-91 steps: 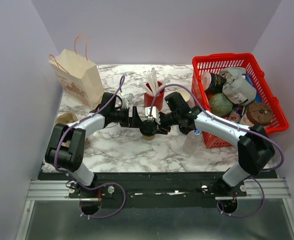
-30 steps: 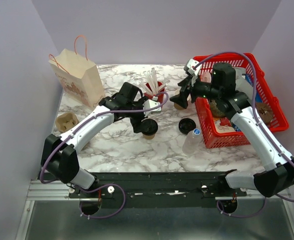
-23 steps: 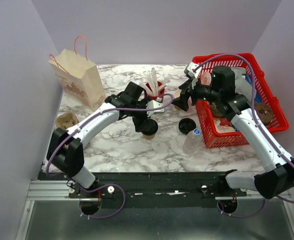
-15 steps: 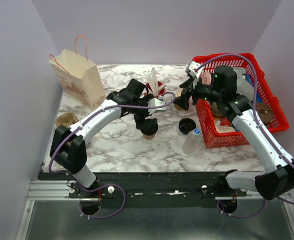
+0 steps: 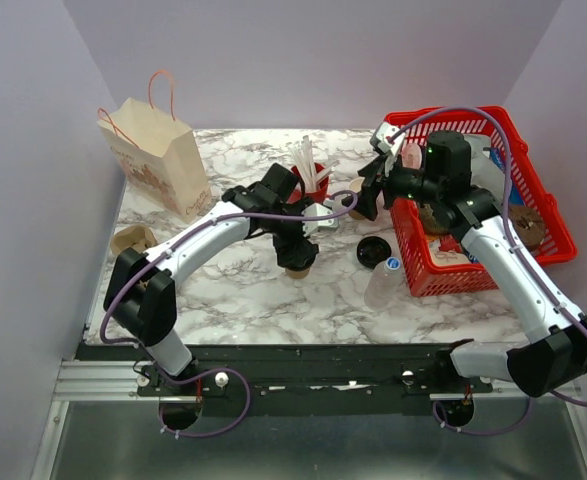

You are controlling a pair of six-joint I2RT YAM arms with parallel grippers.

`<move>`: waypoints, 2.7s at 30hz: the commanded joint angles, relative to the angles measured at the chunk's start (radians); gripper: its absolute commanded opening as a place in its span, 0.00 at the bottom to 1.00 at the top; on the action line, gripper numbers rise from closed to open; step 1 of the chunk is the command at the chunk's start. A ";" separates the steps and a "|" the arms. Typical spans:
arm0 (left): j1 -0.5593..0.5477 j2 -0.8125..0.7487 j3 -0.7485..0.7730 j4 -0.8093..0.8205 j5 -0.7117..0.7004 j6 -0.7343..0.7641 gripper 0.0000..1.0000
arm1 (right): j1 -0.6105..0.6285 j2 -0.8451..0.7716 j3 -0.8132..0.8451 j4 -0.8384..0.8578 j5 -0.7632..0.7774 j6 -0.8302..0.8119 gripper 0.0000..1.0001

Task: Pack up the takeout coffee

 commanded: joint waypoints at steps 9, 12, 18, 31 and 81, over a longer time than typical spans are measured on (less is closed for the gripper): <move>-0.019 0.075 0.036 0.047 -0.111 -0.019 0.99 | -0.008 -0.014 -0.027 0.032 -0.036 0.007 0.88; -0.021 0.089 0.044 0.020 -0.096 -0.008 0.99 | -0.011 -0.020 -0.038 0.033 -0.034 0.002 0.89; -0.019 0.091 0.014 -0.016 -0.073 0.008 0.99 | -0.013 -0.018 -0.044 0.035 -0.030 -0.001 0.89; 0.044 0.003 -0.086 -0.029 -0.114 0.012 0.96 | -0.014 0.014 -0.033 0.036 -0.045 0.008 0.89; 0.390 0.209 0.196 -0.477 -0.188 -0.154 0.88 | -0.024 0.111 0.027 0.024 -0.085 0.055 0.89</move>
